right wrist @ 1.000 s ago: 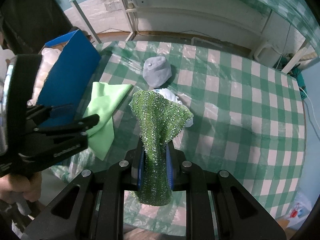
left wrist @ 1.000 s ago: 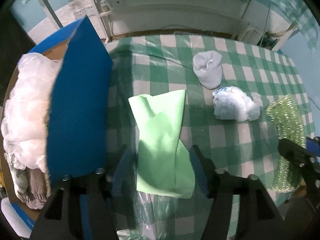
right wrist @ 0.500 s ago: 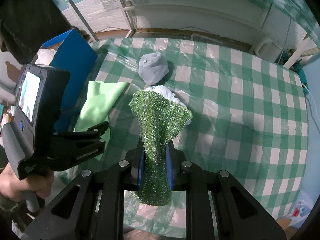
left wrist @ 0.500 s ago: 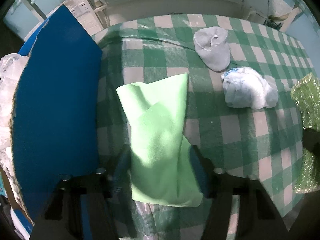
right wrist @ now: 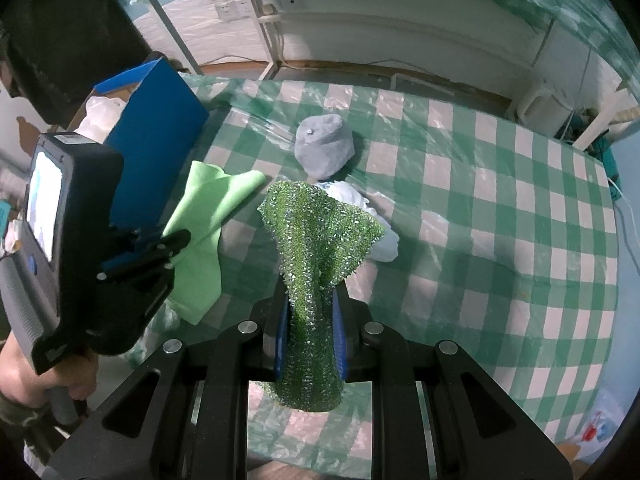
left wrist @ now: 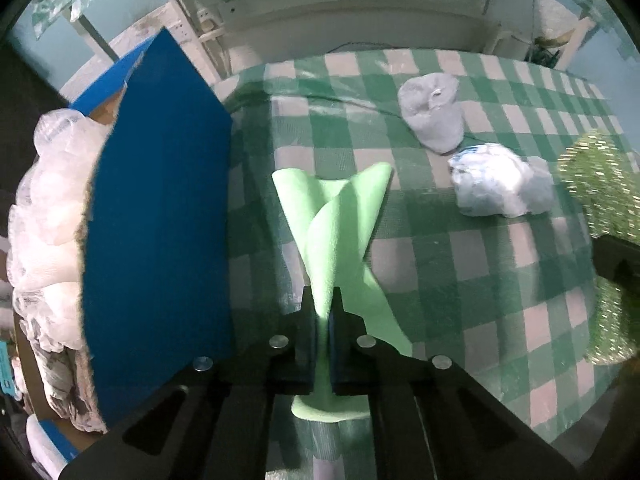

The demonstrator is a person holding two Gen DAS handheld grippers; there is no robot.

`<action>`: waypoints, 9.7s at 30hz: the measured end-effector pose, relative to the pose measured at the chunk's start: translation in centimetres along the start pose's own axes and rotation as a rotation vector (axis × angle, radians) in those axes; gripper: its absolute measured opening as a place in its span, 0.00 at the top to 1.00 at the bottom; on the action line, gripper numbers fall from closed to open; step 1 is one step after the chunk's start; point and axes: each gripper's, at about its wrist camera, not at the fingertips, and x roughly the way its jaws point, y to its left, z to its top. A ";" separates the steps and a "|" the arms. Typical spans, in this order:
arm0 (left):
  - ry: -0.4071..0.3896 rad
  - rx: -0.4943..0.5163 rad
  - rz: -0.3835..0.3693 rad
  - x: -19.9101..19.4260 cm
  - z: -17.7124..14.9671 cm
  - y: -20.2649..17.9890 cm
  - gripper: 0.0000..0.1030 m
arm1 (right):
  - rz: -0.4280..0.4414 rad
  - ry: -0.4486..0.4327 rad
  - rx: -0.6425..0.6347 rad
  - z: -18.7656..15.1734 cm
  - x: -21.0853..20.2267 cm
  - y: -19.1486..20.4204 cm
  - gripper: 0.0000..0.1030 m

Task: Organize soft objects
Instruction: 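Carry the green cloth and scrubber with both grippers over the box, then lower the cloth and scrubber into the box and open both grippers, then withdraw both grippers toward the grey cap and white wrapped item, then grasp the grey knit cap with the left gripper while the right gripper grasps the white wrapped bundle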

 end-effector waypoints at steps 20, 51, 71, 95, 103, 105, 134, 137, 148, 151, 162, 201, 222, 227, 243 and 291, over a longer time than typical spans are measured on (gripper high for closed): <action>-0.183 0.021 -0.054 -7.8 -0.3 0.1 0.97 | -0.012 -0.057 -0.009 0.0 -2.5 1.1 0.83; -0.304 -0.118 -0.069 -14.4 -2.9 7.8 0.97 | 0.048 -0.163 -0.132 1.9 -6.9 7.9 0.83; -0.318 -0.231 -0.035 -14.5 -5.1 13.8 0.97 | 0.133 -0.166 -0.233 4.2 -6.0 15.2 0.83; -0.249 -0.350 0.027 -10.9 -7.2 19.9 0.97 | 0.185 -0.078 -0.339 5.2 -1.3 23.5 0.83; -0.186 -0.392 0.017 -8.9 -7.6 21.2 0.96 | 0.216 -0.051 -0.336 5.4 0.1 24.5 0.82; -0.174 -0.396 0.019 -8.7 -7.7 21.3 0.95 | 0.223 -0.053 -0.337 5.5 0.3 24.5 0.78; -0.241 -0.385 0.001 -11.2 -6.3 19.1 0.38 | 0.175 -0.146 -0.258 5.5 -2.5 20.8 0.39; -0.266 -0.359 0.004 -11.7 -5.8 18.0 0.34 | 0.167 -0.155 -0.236 5.5 -3.0 19.6 0.39; -0.272 -0.273 -0.006 -12.3 -3.9 13.7 0.27 | 0.123 -0.183 -0.134 5.1 -4.6 13.8 0.39; -0.277 -0.252 -0.003 -12.4 -3.5 12.6 0.25 | 0.114 -0.188 -0.104 4.9 -5.0 12.2 0.38; -0.264 -0.198 0.007 -12.1 -2.0 9.3 0.22 | 0.081 -0.205 -0.056 4.0 -6.3 7.6 0.33; -0.065 -0.053 -0.036 -2.0 4.6 1.1 0.21 | -0.001 0.010 -0.034 5.1 4.2 -3.1 0.32; -0.082 0.027 0.001 -1.1 5.0 -1.0 0.16 | 0.023 0.109 -0.071 5.0 9.0 -2.8 0.37; -0.077 0.036 -0.010 -0.8 5.4 -1.5 0.16 | 0.015 0.112 -0.070 4.7 8.9 -3.0 0.53; -0.104 0.030 -0.179 0.5 9.5 -4.0 0.16 | -0.026 0.002 0.156 5.8 5.4 -8.7 0.59; -0.140 0.088 -0.109 0.4 9.2 -5.8 0.76 | -0.001 -0.096 0.218 6.2 1.5 -9.0 0.59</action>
